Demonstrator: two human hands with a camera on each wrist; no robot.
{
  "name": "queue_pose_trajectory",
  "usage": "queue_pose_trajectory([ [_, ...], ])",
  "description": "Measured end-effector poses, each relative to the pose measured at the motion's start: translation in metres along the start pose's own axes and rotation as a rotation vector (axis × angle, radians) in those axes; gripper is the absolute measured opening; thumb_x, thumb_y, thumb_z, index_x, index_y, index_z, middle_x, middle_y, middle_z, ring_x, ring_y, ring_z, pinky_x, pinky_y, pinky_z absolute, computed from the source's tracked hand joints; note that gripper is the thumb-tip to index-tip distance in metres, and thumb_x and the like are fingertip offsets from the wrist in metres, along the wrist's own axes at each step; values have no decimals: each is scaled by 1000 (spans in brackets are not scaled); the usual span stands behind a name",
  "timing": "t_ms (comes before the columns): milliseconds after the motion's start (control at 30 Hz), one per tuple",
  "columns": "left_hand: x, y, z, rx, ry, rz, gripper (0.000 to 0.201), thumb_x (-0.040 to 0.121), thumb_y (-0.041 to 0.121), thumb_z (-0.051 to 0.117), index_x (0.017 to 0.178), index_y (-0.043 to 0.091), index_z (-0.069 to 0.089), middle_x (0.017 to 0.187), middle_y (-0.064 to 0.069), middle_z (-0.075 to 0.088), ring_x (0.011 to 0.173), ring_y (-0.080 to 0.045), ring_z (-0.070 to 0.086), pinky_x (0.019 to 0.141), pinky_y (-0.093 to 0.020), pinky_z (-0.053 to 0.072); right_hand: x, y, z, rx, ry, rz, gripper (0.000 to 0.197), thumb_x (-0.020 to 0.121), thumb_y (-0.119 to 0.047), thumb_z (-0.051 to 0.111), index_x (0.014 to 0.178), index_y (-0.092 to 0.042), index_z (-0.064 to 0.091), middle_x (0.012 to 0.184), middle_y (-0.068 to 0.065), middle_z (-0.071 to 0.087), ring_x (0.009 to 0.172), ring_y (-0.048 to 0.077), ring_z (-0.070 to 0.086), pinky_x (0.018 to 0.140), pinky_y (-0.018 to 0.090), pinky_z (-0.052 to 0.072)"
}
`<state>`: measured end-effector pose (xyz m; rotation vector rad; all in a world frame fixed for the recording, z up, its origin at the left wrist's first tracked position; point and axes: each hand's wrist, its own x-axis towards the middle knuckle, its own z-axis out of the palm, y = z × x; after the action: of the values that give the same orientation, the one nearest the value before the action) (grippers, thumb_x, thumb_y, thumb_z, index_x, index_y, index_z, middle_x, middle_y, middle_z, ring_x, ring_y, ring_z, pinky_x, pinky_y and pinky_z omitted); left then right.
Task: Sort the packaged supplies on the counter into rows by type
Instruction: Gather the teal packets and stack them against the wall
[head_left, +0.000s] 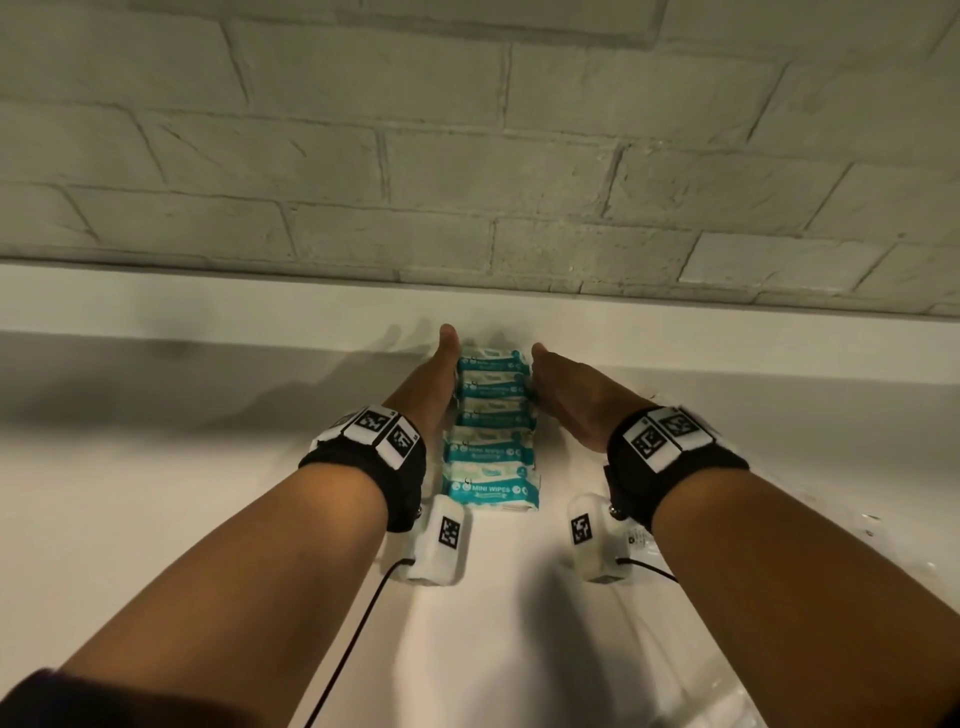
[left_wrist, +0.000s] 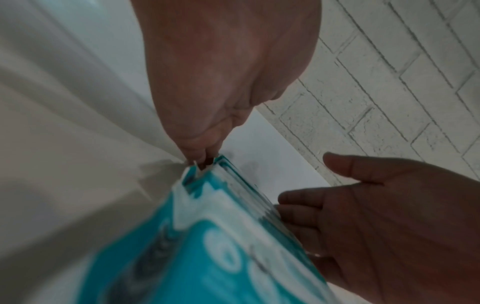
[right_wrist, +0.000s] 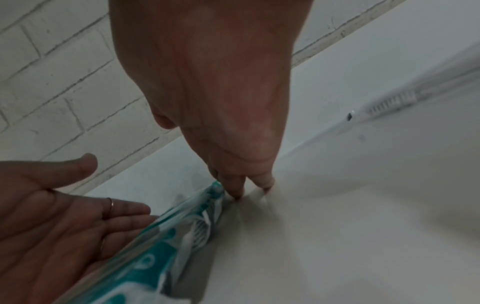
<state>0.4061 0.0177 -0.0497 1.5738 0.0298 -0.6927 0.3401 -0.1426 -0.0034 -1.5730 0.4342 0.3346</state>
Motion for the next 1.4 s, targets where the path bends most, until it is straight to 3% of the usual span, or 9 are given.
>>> queue_pose_trajectory([
  [167, -32, 3, 2, 2, 134, -24, 94, 81, 81, 19, 136, 9, 44, 140, -11, 50, 122, -21, 54, 114, -40, 31, -13, 1, -7, -69, 57, 144, 58, 100, -46, 38, 146, -12, 33, 154, 11, 33, 138, 26, 38, 100, 27, 37],
  [333, -43, -9, 11, -71, 72, 0, 66, 87, 75, 14, 107, 34, 62, 107, -1, 71, 94, -19, 70, 101, -34, 44, -32, 0, 6, -57, 27, 167, 46, 104, -43, 27, 137, -14, 44, 125, 2, 59, 93, 10, 63, 46, 11, 48],
  [500, -42, -11, 16, -97, 25, -11, 86, 80, 81, 17, 113, 20, 67, 105, -11, 74, 98, -27, 71, 100, -46, 48, -13, 10, 13, -104, 101, 136, 52, 98, -56, 31, 103, -16, 63, 104, 7, 72, 99, 21, 69, 99, 39, 49],
  [700, -51, -8, 19, -76, 74, -12, 81, 84, 78, 14, 104, 22, 68, 101, -10, 75, 95, -25, 72, 99, -45, 49, -25, 9, 12, -127, 103, 130, 53, 98, -54, 32, 109, -11, 61, 119, 8, 66, 109, 22, 63, 106, 38, 42],
  [833, -68, -11, 16, -92, 82, 65, 64, 96, 62, 12, 125, 20, 51, 110, -1, 64, 94, -13, 66, 90, -27, 43, -41, 12, 0, -44, 62, 198, 70, 99, -53, 30, 150, -6, 22, 156, 8, 28, 142, 26, 32, 118, 37, 23],
  [933, -74, -24, 15, -149, -27, 93, 74, 93, 68, 11, 131, 22, 54, 131, -6, 60, 111, -15, 64, 107, -36, 40, -56, 17, -2, 31, -58, 237, 72, 99, -56, 24, 154, -13, 7, 160, 4, 12, 147, 21, 17, 120, 38, 11],
  [1133, -73, -26, 25, -239, -92, 57, 88, 83, 80, 12, 128, 22, 60, 123, -13, 66, 114, -29, 64, 106, -52, 41, -69, 19, 5, -1, -102, 167, 53, 102, -40, 34, 148, -13, 31, 151, 0, 39, 140, 16, 35, 116, 33, 18],
  [1267, -73, -25, 26, -229, -85, 47, 92, 82, 81, 9, 125, 21, 63, 123, -14, 66, 114, -30, 64, 106, -49, 42, -73, 17, 10, -665, -217, -12, 71, 87, -18, 68, 147, -18, 31, 149, 1, 38, 118, 13, 51, 94, 11, 39],
  [1400, -70, -27, 26, -237, -44, 52, 87, 87, 75, 5, 125, 21, 62, 118, -10, 69, 106, -24, 68, 91, -38, 53, -56, 32, 20, -1445, -101, -211, 112, 70, -48, 70, 154, -26, -1, 162, -2, -5, 149, 19, 4, 118, 47, 5],
])
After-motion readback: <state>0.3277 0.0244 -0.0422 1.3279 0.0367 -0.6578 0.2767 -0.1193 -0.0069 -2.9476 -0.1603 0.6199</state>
